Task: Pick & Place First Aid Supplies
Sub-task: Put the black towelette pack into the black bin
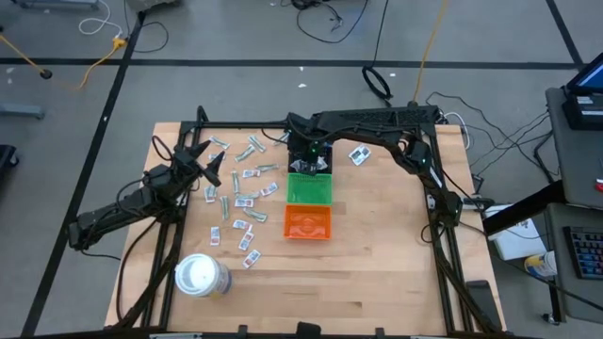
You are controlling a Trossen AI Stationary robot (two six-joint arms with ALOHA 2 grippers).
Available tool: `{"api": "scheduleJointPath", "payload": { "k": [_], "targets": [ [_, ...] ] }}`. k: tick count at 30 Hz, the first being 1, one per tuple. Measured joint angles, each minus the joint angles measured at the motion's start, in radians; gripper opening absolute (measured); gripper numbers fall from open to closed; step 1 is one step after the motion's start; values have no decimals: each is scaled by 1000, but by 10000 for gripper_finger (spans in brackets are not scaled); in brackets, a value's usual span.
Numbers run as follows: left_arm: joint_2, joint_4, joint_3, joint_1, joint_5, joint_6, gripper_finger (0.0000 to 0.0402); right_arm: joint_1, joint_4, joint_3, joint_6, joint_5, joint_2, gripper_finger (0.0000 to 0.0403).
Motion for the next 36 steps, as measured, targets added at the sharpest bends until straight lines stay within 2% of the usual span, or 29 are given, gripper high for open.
{"api": "scheduleJointPath", "payload": {
  "k": [5,9,14,19,24,36],
  "targets": [
    [0,0,0,0,0,0,306,-5,-17,0,107,-6,-14,156],
    [0,0,0,0,0,0,306,-8,-38,0,232,29,-33,184],
    [0,0,0,0,0,0,305,-14,-91,-1,447,106,-39,187],
    [0,0,0,0,0,0,306,-22,-100,0,586,100,-44,184],
    [0,0,0,0,0,0,306,-53,-145,0,616,99,-53,187],
    [0,0,0,0,0,0,305,-188,-303,-2,536,101,-84,187]
  ]
}}
